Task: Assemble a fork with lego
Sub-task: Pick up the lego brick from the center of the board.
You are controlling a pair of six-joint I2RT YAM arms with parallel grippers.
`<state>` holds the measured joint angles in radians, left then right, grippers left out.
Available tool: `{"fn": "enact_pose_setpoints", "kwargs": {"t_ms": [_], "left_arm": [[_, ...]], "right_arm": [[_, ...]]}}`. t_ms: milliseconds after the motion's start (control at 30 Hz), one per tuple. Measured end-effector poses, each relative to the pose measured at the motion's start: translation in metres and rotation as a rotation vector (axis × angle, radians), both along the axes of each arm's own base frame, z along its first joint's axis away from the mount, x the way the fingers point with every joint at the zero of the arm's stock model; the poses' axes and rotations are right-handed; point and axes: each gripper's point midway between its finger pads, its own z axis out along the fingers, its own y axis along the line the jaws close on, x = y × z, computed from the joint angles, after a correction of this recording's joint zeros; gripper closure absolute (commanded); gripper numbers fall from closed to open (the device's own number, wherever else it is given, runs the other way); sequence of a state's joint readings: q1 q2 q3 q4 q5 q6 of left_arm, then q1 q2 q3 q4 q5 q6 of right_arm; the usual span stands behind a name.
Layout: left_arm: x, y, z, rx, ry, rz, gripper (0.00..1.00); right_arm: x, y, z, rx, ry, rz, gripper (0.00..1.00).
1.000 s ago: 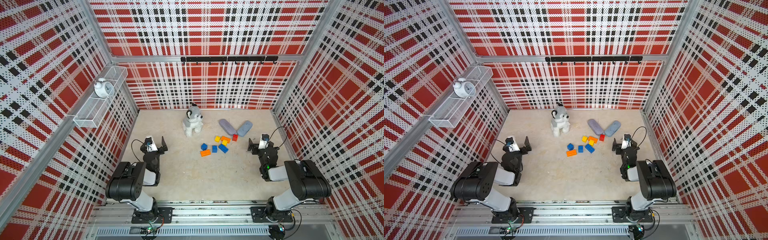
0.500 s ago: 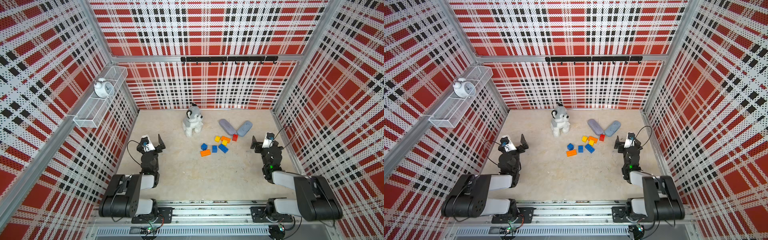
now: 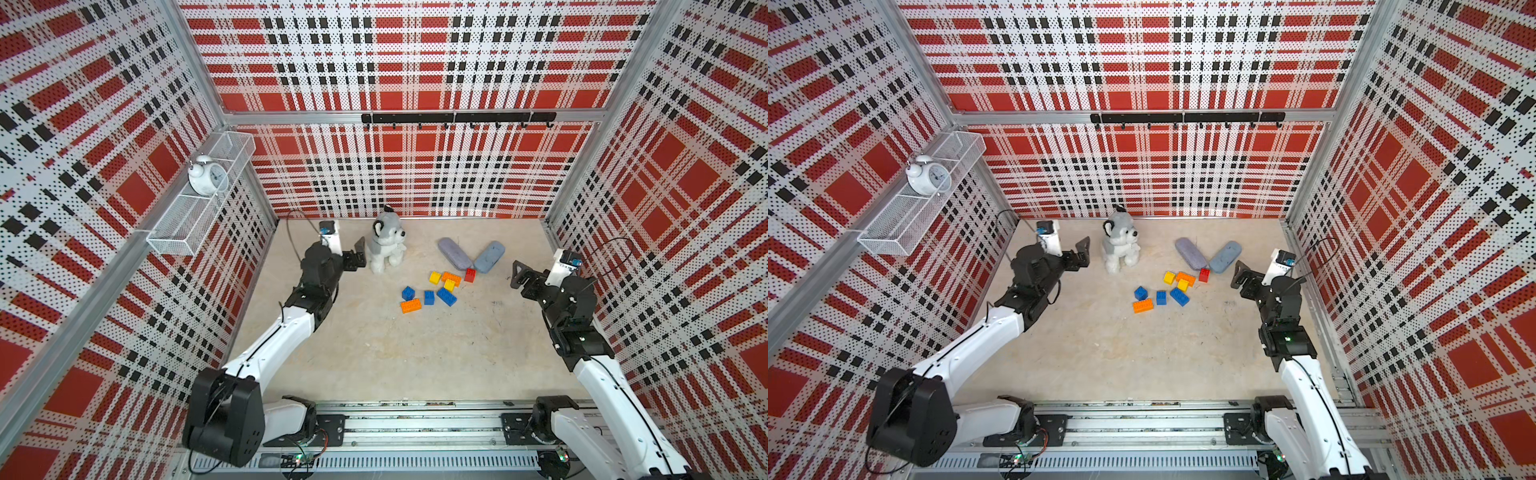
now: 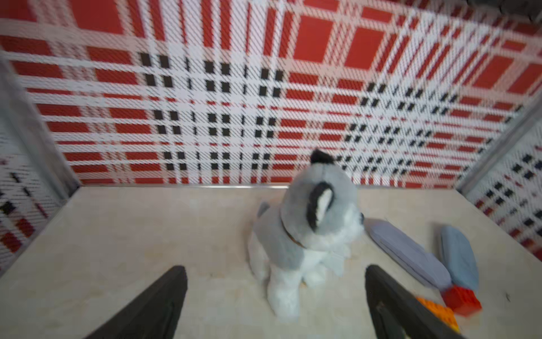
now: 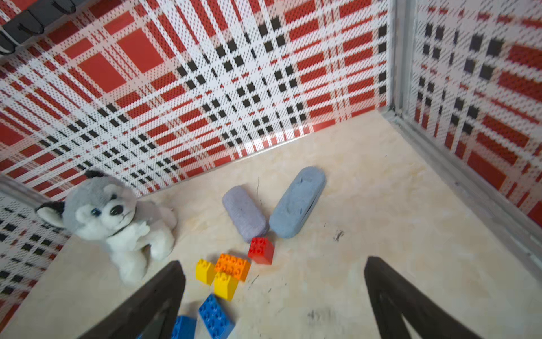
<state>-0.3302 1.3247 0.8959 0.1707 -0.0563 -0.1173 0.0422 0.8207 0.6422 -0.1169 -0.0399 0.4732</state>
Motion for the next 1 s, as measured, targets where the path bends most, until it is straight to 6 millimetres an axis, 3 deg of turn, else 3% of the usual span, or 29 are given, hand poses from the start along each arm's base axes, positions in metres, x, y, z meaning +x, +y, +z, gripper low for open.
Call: {"fn": "enact_pose_setpoints", "kwargs": {"t_ms": [200,300,467,667,900,1000], "left_arm": [[-0.010,-0.081,-0.080,0.216,0.295,-0.208,0.13],[-0.013,-0.103,-0.120,0.319,0.409,-0.270,0.14],[-0.011,-0.124,-0.167,0.439,0.532,-0.335,0.15],[-0.002,-0.140,-0.195,0.499,0.606,-0.372,0.22],[-0.005,-0.144,-0.204,0.521,0.648,-0.403,0.24],[-0.008,-0.144,-0.208,0.533,0.663,-0.411,0.30]], "right_arm": [[0.000,0.013,-0.009,0.062,0.111,0.051,0.00],[0.000,0.017,-0.016,0.073,0.146,0.064,0.00],[-0.010,0.021,-0.037,0.123,0.242,0.062,0.00],[-0.018,0.021,-0.058,0.143,0.311,0.049,0.00],[-0.020,0.020,-0.067,0.141,0.346,0.045,0.00],[-0.018,0.020,-0.073,0.138,0.364,0.044,0.00]]}}
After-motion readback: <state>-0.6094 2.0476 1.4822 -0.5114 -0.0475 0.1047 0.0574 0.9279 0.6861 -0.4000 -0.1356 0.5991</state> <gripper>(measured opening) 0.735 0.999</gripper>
